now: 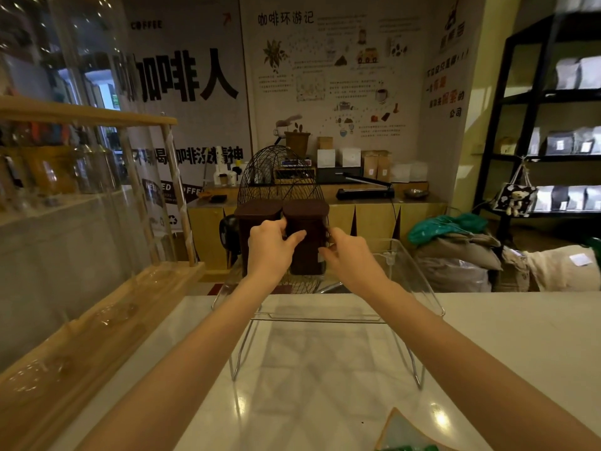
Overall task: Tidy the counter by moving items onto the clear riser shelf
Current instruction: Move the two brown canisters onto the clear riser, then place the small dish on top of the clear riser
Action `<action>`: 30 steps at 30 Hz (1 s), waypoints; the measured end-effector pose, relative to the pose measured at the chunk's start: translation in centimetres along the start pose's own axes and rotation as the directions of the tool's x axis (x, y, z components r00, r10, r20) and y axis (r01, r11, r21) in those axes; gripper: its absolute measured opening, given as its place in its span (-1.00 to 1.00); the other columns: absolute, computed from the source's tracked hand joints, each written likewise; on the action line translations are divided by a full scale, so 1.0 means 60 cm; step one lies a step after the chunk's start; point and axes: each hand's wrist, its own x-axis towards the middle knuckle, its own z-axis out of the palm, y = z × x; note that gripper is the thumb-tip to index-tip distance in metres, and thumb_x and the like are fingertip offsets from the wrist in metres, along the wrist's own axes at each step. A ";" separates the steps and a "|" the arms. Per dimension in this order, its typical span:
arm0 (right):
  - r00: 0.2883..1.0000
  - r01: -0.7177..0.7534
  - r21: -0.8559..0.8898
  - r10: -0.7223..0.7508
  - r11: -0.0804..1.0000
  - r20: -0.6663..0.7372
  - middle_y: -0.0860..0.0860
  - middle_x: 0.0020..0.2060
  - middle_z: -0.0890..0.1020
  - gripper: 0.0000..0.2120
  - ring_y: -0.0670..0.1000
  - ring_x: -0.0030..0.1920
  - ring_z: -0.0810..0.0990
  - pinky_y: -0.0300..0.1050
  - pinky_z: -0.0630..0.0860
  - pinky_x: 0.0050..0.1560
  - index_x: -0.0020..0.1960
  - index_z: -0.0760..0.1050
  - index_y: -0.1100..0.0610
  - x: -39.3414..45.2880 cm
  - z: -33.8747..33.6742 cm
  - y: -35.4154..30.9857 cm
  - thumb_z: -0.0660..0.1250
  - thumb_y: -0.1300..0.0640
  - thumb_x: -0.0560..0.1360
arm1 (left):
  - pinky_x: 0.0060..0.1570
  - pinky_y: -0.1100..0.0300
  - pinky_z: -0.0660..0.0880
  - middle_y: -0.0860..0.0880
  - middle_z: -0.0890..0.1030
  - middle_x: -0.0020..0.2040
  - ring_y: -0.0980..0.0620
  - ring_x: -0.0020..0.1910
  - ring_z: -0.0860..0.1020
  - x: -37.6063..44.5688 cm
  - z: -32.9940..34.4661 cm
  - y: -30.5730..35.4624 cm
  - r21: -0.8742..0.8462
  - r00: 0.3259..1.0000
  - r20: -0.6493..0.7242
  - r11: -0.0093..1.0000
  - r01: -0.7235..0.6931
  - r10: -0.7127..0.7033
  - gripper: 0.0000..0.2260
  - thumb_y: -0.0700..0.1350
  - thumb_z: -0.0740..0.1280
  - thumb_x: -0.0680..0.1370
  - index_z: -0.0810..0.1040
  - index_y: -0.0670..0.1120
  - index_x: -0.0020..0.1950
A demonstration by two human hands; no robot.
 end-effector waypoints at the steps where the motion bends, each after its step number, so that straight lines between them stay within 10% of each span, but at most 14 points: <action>1: 1.000 -0.002 0.006 0.002 1.000 0.005 0.18 0.03 0.62 -0.71 0.15 0.00 0.59 0.04 0.57 -0.02 0.23 0.37 0.20 -0.001 0.000 -0.001 0.22 0.17 0.52 | -0.06 0.00 0.59 -0.19 0.67 -0.06 -0.10 -0.05 0.62 -0.001 0.001 0.000 0.017 1.000 -0.005 1.000 -0.003 0.003 -0.73 -0.06 0.37 0.45 0.57 -0.18 0.07; 11: 0.979 0.089 -0.273 -0.033 0.958 0.203 0.12 0.03 0.61 -0.67 0.10 -0.04 0.56 -0.02 0.51 -0.14 0.24 0.38 0.12 -0.045 -0.029 -0.012 0.20 0.02 0.52 | -0.09 -0.03 0.56 -0.23 0.62 0.07 -0.18 0.01 0.58 -0.006 0.004 0.008 0.182 0.999 0.006 0.983 0.038 -0.040 -0.58 0.00 0.29 0.50 0.42 -0.20 0.27; 19: 0.939 0.318 -0.394 -0.230 0.862 0.255 0.01 0.33 0.43 -0.57 0.02 0.35 0.30 -0.05 0.26 0.34 0.35 0.31 0.06 -0.183 -0.095 -0.015 0.14 -0.07 0.53 | 0.06 -0.09 0.51 -0.23 0.53 0.20 -0.19 0.13 0.51 -0.040 0.001 0.022 0.161 0.991 0.086 0.983 0.085 -0.099 -0.46 0.08 0.23 0.51 0.22 -0.18 0.38; 24: 0.923 0.384 -0.410 -0.337 0.827 0.186 0.03 0.18 0.57 -0.67 0.04 0.24 0.45 -0.08 0.41 0.22 0.21 0.45 0.10 -0.277 -0.131 0.002 0.21 -0.01 0.51 | 0.25 -0.04 0.36 -0.15 0.32 0.41 -0.12 0.37 0.30 -0.140 -0.020 0.047 0.283 0.971 0.166 0.935 -0.215 0.174 -0.45 0.11 0.17 0.52 0.16 -0.13 0.41; 30: 0.903 0.415 -0.513 -0.272 0.751 0.333 0.01 0.07 0.63 -0.71 0.05 0.10 0.56 -0.06 0.55 0.05 0.16 0.49 0.08 -0.361 -0.127 0.053 0.25 0.00 0.49 | 0.36 0.08 0.17 -0.03 0.30 0.44 -0.02 0.43 0.22 -0.284 -0.046 0.040 0.195 0.767 0.501 0.811 -0.552 0.401 -0.48 0.26 0.00 0.50 0.34 0.02 0.34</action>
